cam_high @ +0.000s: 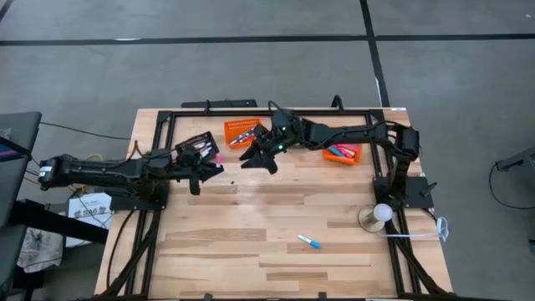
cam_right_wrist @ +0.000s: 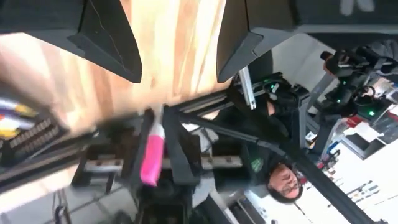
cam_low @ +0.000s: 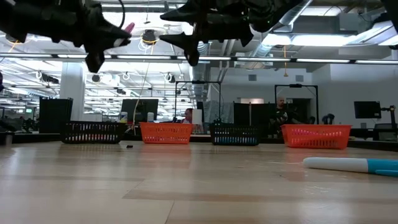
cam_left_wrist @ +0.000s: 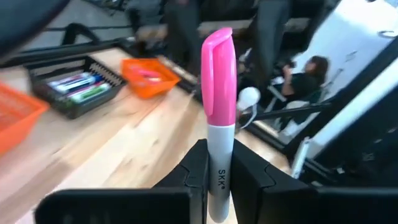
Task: Pick & Place Markers
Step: Put the white pink marker into the left black bin
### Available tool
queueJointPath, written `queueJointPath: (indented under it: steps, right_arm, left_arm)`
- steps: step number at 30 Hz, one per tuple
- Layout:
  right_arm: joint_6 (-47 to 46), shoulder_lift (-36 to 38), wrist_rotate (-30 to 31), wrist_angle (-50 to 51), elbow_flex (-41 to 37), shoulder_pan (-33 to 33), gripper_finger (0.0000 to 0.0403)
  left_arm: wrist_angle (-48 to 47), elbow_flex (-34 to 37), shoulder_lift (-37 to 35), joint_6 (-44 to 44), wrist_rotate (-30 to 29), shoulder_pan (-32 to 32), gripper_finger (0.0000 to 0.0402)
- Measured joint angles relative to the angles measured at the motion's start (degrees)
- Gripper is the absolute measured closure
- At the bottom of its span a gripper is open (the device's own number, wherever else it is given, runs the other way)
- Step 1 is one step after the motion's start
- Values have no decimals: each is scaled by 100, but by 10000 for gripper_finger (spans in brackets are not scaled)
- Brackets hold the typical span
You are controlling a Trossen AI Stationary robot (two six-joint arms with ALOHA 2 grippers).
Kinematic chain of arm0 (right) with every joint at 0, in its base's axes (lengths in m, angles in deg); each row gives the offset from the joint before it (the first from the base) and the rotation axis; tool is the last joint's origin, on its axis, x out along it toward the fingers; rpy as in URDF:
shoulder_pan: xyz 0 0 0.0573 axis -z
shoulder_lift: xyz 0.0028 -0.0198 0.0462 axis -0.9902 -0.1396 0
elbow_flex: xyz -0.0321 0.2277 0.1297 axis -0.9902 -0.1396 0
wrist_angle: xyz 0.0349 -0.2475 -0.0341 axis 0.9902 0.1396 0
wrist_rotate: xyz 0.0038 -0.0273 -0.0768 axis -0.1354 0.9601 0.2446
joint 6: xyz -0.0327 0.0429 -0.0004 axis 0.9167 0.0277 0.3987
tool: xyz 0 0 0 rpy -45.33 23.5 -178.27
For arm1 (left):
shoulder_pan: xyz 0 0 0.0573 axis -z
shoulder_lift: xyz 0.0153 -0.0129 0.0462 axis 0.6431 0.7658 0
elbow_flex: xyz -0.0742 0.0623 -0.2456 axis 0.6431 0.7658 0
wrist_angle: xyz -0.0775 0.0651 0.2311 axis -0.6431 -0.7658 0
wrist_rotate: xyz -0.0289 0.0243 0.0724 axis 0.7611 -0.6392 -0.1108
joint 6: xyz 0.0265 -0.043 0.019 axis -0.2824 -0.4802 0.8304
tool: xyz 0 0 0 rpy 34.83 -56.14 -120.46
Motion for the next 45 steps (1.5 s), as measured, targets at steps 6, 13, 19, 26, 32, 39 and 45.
queueJointPath:
  steps: [6, 13, 19, 26, 32, 39, 45]
  right_arm:
    - [284, 250, 19, 380, 0, 178, 210]
    - [748, 766, 167, 1274, 0, 158, 215]
    - [1455, 1237, 961, 2372, 0, -21, 222]
    - [2027, 1710, 1714, 3530, 0, -230, 244]
    - [2109, 1852, 2268, 4205, 0, -454, 278]
    - [2009, 2080, 2786, 4068, -480, -680, 304]
    - [1491, 2931, 3196, 2709, -1648, -666, 305]
  left_arm:
    - [-1264, 0, -509, 19, -85, -544, 365]
    - [-2332, 3, -523, 151, -211, -1693, 365]
    - [-2738, -13, -201, 720, 86, -2722, 365]
    - [-3539, -530, 953, 1498, 555, -3287, 365]
    - [-4075, -1371, 2022, 2158, 432, -3309, 365]
    - [-5179, -2227, 2811, 2820, 105, -3483, 365]
    - [-5554, -2460, 3031, 3276, 59, -3911, 365]
